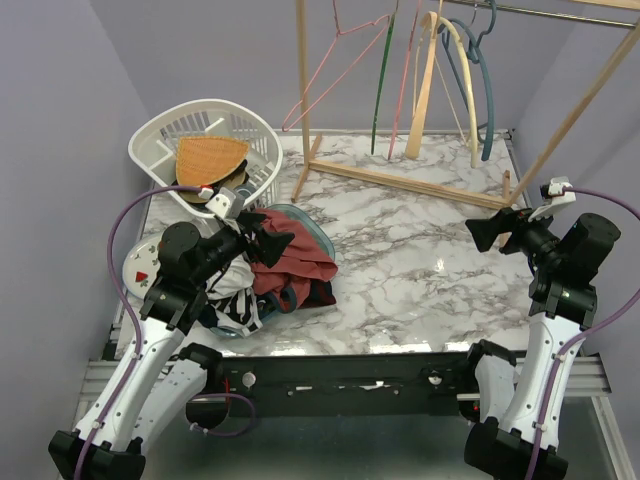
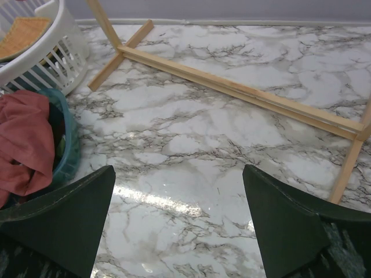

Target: Place the tank top on the hanger

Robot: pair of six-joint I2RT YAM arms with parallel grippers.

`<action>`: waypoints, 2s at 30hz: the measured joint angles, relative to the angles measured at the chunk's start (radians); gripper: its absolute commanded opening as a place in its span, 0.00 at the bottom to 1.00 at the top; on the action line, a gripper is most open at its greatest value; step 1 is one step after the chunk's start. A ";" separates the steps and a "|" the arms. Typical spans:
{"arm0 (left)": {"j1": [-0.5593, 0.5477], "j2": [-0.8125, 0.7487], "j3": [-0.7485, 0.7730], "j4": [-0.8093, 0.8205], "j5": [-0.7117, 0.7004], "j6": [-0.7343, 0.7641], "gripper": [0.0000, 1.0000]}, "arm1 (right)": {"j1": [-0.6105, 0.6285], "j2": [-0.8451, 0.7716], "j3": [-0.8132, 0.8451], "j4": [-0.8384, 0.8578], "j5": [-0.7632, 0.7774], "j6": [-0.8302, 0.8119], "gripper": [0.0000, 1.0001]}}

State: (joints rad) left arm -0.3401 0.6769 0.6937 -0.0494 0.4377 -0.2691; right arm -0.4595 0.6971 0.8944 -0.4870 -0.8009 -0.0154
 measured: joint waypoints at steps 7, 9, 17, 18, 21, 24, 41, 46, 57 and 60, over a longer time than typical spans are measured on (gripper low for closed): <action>0.000 0.000 0.000 0.000 0.000 0.000 0.99 | 0.000 0.000 0.000 0.000 0.000 0.000 1.00; 0.000 0.000 0.000 0.000 0.000 0.000 0.99 | 0.000 0.000 0.000 0.000 0.000 0.000 1.00; 0.000 0.000 0.000 0.001 0.000 -0.002 0.99 | 0.000 -0.001 0.000 0.000 -0.004 -0.002 1.00; 0.000 0.000 0.000 0.002 0.000 -0.009 0.99 | 0.000 -0.001 0.000 0.000 -0.007 -0.003 1.00; 0.000 0.002 -0.003 0.011 0.000 -0.037 0.99 | 0.000 -0.005 0.000 -0.001 -0.042 -0.023 1.00; 0.000 0.015 -0.002 0.013 0.000 -0.044 0.99 | 0.000 -0.010 0.000 -0.008 -0.126 -0.078 1.00; -0.600 0.344 0.336 -0.330 -0.714 -0.095 0.99 | 0.037 -0.046 -0.061 -0.035 -0.294 -0.288 1.00; -0.629 0.470 0.341 -0.383 -0.887 -0.129 0.99 | 0.046 -0.047 -0.081 -0.040 -0.308 -0.335 1.00; -0.602 0.614 0.303 -0.342 -1.094 -0.203 0.93 | 0.047 -0.039 -0.082 -0.055 -0.308 -0.361 1.00; -0.550 0.663 0.303 -0.335 -1.106 -0.242 0.90 | 0.047 -0.035 -0.084 -0.055 -0.308 -0.362 1.00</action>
State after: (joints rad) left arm -0.8898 1.3396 0.9962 -0.3843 -0.6682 -0.5110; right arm -0.4122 0.6621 0.8101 -0.5419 -1.1088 -0.3771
